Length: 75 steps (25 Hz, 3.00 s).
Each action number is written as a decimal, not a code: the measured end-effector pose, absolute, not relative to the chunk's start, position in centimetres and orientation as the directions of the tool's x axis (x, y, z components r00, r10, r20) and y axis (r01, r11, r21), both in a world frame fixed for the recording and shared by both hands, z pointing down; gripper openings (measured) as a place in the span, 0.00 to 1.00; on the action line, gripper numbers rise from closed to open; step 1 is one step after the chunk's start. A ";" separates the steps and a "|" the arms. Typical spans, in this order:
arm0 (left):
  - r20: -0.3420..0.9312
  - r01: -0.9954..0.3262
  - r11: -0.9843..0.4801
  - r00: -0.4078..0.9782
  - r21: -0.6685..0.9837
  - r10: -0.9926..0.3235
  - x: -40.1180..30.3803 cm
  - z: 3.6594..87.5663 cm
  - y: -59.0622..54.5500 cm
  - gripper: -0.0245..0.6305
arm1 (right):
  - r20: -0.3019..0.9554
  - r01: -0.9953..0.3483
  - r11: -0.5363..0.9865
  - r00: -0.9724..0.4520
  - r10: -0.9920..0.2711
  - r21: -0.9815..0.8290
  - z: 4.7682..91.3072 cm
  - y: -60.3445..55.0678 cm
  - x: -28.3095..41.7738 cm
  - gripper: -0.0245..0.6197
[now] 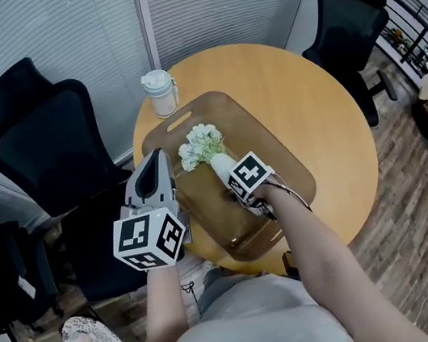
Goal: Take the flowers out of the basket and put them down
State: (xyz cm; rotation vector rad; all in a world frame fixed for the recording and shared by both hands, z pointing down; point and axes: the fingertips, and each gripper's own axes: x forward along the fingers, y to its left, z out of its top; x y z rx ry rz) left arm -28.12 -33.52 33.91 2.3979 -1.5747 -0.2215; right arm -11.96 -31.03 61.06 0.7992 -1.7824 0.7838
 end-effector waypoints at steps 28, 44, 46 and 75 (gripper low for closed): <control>-0.031 -0.893 -0.394 0.397 0.219 -0.917 -25.3 30.1 -30.4 0.04 | 0.728 -0.759 0.626 -0.530 -0.435 -0.178 49.8 -32.3 -13.6 0.65; -0.046 -0.890 -0.431 0.429 0.151 -0.902 -23.4 28.1 -28.4 0.04 | 0.446 -0.760 0.610 -0.637 -0.629 -0.224 40.8 -32.9 -13.3 0.65; -0.049 -0.885 -0.444 0.441 0.144 -0.896 -23.0 27.8 -28.0 0.04 | 0.403 -0.757 0.615 -0.645 -0.649 -0.223 39.4 -32.8 -13.2 0.65; -0.111 -0.880 -0.465 0.454 0.098 -0.884 -13.7 25.4 -24.0 0.04 | 0.065 -0.740 0.666 -0.672 -0.737 -0.092 28.3 -29.5 -5.7 0.65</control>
